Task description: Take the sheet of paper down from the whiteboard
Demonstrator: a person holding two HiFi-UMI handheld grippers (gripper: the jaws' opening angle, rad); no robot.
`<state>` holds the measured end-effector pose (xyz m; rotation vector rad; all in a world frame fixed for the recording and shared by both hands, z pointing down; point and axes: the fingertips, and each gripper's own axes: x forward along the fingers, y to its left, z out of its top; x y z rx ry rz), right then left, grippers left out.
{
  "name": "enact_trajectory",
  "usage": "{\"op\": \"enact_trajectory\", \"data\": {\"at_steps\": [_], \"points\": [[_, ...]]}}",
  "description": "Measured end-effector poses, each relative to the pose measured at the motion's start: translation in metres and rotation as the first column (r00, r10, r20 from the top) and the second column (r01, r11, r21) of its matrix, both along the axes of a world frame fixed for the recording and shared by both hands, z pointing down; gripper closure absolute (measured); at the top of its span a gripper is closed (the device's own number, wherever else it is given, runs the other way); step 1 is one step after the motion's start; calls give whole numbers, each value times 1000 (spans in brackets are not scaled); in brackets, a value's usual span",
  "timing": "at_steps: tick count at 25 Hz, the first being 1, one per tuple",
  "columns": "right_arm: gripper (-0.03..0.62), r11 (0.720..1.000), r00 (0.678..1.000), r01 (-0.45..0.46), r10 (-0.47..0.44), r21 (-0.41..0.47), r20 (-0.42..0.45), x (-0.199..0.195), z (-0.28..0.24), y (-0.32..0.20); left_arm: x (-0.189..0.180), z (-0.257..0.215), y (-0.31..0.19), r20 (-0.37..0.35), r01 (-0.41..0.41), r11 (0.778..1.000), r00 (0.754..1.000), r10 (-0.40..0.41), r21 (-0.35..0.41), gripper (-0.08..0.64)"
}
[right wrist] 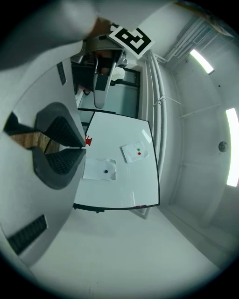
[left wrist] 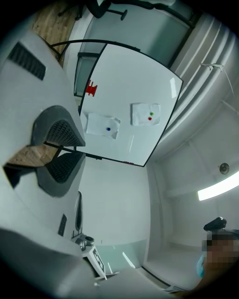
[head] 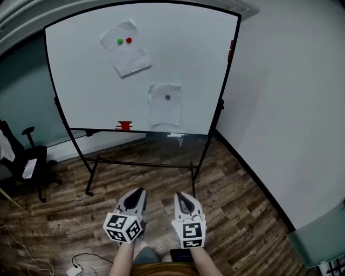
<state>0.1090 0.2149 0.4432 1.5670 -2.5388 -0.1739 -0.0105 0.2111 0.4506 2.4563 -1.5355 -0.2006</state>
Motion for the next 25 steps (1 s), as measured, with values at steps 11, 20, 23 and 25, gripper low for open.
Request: {"op": "enact_trajectory", "data": {"at_steps": [11,20,23,25], "points": [[459,999,999,38,-39,14,29,2,-3,-11,-2,-1,-18,-4,53,999,999,-53,5,433],[460,1000,1000,9,-9,2,-1,8,13,-109,-14,19,-112,-46,80,996,996,-81,-28,436],[460,1000,1000,-1,1,-5,-6,3,19,-162,-16,22,-168,-62,66,998,996,-67,-24,436],[460,1000,1000,-16,16,-5,-13,0,21,-204,-17,21,-215,-54,45,999,997,-46,-18,436]]}}
